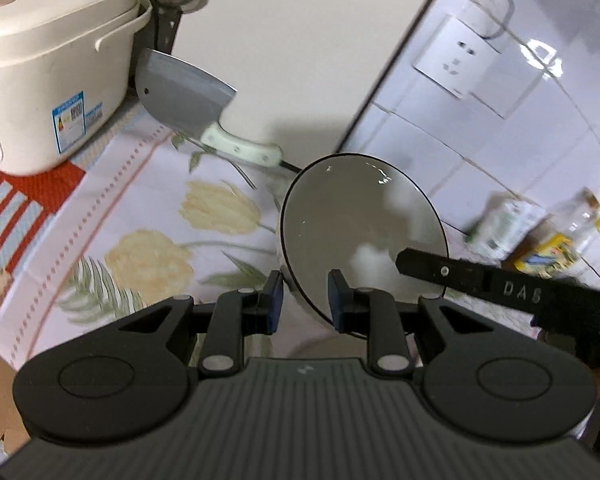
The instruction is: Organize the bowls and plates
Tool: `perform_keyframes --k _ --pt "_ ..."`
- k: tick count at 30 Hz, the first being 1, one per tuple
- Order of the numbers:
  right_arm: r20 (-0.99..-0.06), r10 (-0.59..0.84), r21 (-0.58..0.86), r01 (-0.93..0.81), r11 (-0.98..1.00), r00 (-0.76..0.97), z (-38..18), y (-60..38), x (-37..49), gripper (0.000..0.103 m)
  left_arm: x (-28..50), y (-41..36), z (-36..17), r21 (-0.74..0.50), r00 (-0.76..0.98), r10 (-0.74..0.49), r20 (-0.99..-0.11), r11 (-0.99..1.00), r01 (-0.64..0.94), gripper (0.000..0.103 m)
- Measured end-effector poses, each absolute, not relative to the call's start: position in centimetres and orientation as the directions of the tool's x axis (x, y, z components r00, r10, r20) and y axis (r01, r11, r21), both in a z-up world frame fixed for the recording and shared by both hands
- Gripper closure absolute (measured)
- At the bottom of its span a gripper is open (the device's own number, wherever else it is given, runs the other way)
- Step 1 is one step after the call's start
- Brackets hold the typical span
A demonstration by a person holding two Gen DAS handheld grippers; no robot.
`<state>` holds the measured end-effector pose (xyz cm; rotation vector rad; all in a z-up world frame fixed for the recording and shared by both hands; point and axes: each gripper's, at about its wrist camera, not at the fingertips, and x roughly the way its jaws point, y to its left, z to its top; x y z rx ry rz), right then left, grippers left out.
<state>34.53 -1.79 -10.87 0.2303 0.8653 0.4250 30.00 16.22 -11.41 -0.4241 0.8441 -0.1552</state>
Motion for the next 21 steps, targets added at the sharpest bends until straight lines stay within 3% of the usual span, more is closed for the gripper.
perform_keyframes --k 15,21 --pt "-0.714 0.384 0.326 -0.207 0.923 0.586 -15.1 -4.0 26.4 0.082 25.4 12.5 -14.7 -0.367 0.564 -0.285 -0.775 0.930 -0.035 0.080" --pt "-0.707 0.327 0.217 -0.249 0.944 0.627 -15.4 -3.1 25.0 0.082 25.2 12.1 -16.0 -0.381 0.537 -0.296 -0.790 0.923 -0.052 0.080"
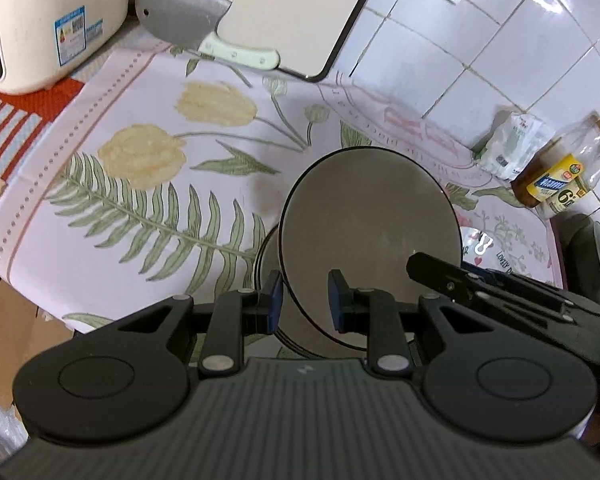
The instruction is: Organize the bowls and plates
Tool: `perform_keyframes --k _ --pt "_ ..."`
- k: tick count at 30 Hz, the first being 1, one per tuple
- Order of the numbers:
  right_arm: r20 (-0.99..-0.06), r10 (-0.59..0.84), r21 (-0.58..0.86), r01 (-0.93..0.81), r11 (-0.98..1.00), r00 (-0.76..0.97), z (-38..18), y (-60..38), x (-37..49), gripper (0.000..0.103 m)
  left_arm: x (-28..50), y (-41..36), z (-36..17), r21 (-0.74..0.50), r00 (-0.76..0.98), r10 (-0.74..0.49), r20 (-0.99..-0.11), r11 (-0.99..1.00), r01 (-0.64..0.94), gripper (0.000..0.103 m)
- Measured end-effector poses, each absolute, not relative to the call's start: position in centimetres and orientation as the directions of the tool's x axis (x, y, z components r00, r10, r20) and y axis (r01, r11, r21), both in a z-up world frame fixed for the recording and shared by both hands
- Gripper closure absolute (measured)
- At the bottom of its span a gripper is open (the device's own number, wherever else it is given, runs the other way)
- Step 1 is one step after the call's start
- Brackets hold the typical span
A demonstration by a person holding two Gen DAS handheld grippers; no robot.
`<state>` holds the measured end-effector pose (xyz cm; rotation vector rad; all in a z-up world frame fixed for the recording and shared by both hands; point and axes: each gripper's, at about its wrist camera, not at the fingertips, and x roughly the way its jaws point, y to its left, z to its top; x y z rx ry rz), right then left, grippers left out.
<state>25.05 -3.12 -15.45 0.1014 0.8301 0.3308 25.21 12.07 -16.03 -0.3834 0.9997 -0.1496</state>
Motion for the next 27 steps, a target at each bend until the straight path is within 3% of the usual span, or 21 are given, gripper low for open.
perform_keyframes --k 20,27 --pt "-0.656 0.174 -0.104 -0.317 0.943 0.734 -16.7 0.2 22.8 0.082 25.2 11.6 -16.5 -0.309 0.501 -0.237 -0.832 0.949 -0.063 0.080" --pt "-0.656 0.191 -0.055 -0.300 0.952 0.730 -16.3 -0.3 22.6 0.082 24.8 11.4 -16.6 -0.300 0.498 -0.227 -0.837 0.951 -0.070 0.080"
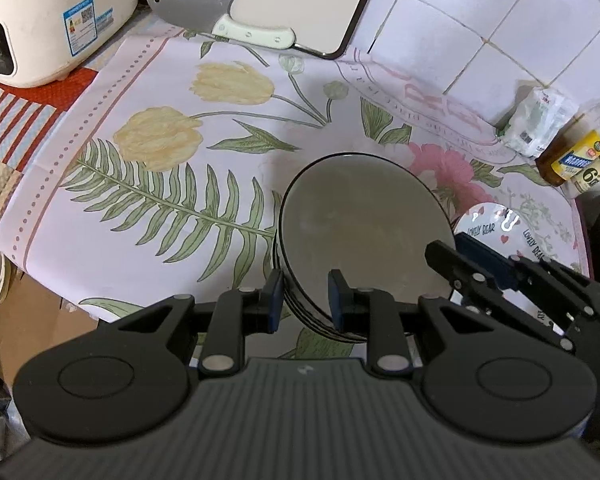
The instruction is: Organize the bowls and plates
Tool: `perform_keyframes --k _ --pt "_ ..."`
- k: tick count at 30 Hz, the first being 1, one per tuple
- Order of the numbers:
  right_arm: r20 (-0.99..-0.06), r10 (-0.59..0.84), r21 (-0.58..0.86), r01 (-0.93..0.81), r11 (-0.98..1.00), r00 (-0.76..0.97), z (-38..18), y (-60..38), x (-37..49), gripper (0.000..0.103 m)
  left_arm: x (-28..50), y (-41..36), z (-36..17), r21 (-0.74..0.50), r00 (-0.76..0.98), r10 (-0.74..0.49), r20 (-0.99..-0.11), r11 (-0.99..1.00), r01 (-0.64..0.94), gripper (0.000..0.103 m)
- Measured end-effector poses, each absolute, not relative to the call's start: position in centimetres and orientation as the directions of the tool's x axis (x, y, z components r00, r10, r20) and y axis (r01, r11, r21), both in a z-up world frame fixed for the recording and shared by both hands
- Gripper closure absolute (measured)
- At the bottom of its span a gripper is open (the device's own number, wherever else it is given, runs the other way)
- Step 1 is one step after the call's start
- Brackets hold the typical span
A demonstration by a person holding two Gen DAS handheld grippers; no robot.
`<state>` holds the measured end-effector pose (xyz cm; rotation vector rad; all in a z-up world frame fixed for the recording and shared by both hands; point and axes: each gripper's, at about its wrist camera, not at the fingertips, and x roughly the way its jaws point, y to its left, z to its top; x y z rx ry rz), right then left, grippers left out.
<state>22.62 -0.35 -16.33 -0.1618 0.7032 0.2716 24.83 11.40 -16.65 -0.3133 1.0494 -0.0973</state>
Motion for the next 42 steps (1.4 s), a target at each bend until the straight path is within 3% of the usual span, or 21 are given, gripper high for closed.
perform_keyframes --k 15,21,30,42 --pt "-0.571 0.263 0.026 -0.303 0.953 0.778 -10.4 -2.5 17.0 0.081 20.4 11.2 -12.1 -0.314 0.551 -0.255 -0.795 0.949 -0.013 0.077" --pt "-0.543 0.255 -0.002 -0.305 0.952 0.800 -9.1 -2.8 13.8 0.076 17.4 10.9 -10.5 -0.314 0.589 -0.279 -0.758 0.948 0.045 0.077" --pt "-0.523 0.245 0.007 -0.283 0.959 0.816 -9.1 -3.3 10.0 0.064 13.7 10.9 -10.0 -0.332 0.630 -0.339 -0.698 0.934 0.134 0.077" --pt "-0.505 0.252 0.014 -0.284 0.959 0.826 -12.3 -2.2 7.4 0.056 10.8 11.2 -11.7 -0.333 0.651 -0.387 -0.653 0.919 0.212 0.077"
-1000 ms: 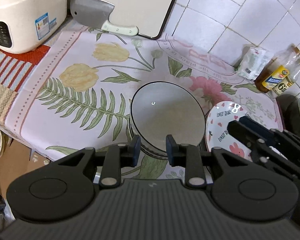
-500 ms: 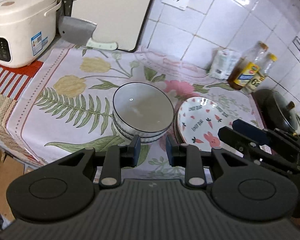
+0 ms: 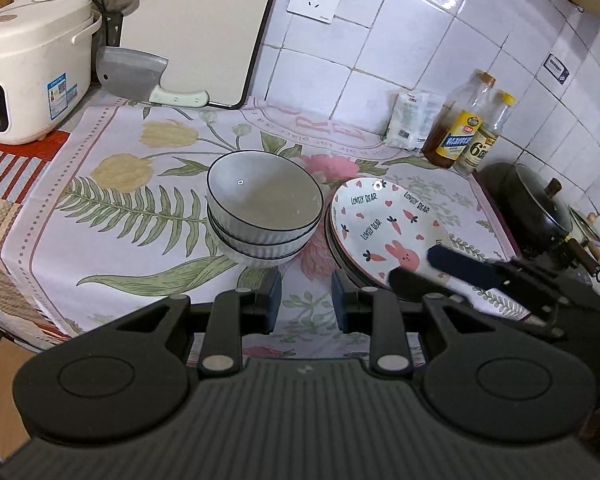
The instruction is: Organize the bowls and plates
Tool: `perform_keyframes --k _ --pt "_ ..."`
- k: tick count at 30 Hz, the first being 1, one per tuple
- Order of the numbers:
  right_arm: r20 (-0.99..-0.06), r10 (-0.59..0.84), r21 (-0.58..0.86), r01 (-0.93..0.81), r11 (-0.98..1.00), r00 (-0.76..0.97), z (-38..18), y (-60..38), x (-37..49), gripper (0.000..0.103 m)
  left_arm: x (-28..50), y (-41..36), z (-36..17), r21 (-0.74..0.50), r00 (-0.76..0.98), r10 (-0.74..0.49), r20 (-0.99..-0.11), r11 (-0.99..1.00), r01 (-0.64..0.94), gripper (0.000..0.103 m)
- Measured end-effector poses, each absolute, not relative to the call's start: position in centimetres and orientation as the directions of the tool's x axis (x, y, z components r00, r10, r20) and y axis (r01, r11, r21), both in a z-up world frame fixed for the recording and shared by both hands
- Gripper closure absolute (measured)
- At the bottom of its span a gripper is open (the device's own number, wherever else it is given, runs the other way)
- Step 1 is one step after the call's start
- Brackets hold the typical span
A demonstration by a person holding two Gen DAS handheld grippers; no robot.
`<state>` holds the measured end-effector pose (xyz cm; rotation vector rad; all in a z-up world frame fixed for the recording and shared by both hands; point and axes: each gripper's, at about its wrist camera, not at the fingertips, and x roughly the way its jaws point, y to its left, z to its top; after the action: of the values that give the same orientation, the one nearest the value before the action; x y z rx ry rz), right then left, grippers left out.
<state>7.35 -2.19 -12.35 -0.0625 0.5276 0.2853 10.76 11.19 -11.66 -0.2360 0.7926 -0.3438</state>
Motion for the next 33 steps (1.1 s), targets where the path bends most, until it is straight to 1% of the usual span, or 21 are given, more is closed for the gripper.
perform_keyframes --k 2,5,7,8,9,13,15,17,21,27,31,33 --pt "-0.508 0.251 0.010 -0.286 0.958 0.824 -13.4 -1.8 7.3 0.056 10.6 11.4 -12.0 -0.334 0.657 -0.394 -0.642 0.916 0.223 0.077" --pt "-0.535 0.256 0.046 -0.275 0.960 0.805 -14.9 -1.2 8.0 0.055 10.6 11.9 -12.6 -0.329 0.662 -0.400 -0.634 0.914 0.237 0.077" --pt "-0.541 0.264 0.060 -0.276 0.959 0.799 -15.8 -0.8 8.5 0.050 10.5 12.3 -12.7 -0.323 0.653 -0.404 -0.641 0.913 0.248 0.077" --pt "-0.538 0.261 0.056 -0.275 0.960 0.801 -16.4 -0.4 8.7 0.044 10.5 12.5 -12.6 -0.319 0.652 -0.406 -0.640 0.913 0.256 0.076" --pt "-0.536 0.265 0.054 -0.281 0.958 0.802 -16.8 -0.2 8.8 0.042 10.5 12.7 -12.6 -0.312 0.653 -0.405 -0.640 0.914 0.261 0.076" --pt "-0.537 0.280 0.060 -0.295 0.953 0.796 -18.7 0.7 9.7 0.039 11.1 13.6 -12.7 -0.311 0.657 -0.411 -0.631 0.911 0.271 0.075" --pt "-0.531 0.277 0.056 -0.293 0.955 0.801 -19.7 1.0 10.2 0.035 11.4 14.0 -12.9 -0.310 0.666 -0.416 -0.619 0.909 0.280 0.071" --pt "-0.522 0.270 0.031 -0.298 0.954 0.809 -20.7 1.5 10.7 0.033 11.8 14.3 -13.1 -0.309 0.668 -0.416 -0.617 0.909 0.280 0.066" --pt "-0.517 0.251 0.004 -0.291 0.957 0.818 -22.4 2.5 12.0 0.033 12.9 15.0 -13.7 -0.356 0.648 -0.433 -0.626 0.899 0.256 0.065" --pt "-0.514 0.216 0.021 -0.240 0.971 0.830 -24.5 3.0 14.0 0.030 14.3 16.1 -14.3 -0.411 0.647 -0.468 -0.602 0.876 0.251 0.061" --pt "-0.499 0.188 0.002 -0.216 0.976 0.846 -25.9 3.5 15.0 0.030 15.5 17.0 -14.9 -0.464 0.657 -0.500 -0.564 0.850 0.249 0.053" --pt "-0.489 0.163 0.000 -0.187 0.982 0.857 -26.5 3.6 15.5 0.029 16.5 17.5 -15.5 -0.497 0.657 -0.513 -0.553 0.836 0.234 0.052"
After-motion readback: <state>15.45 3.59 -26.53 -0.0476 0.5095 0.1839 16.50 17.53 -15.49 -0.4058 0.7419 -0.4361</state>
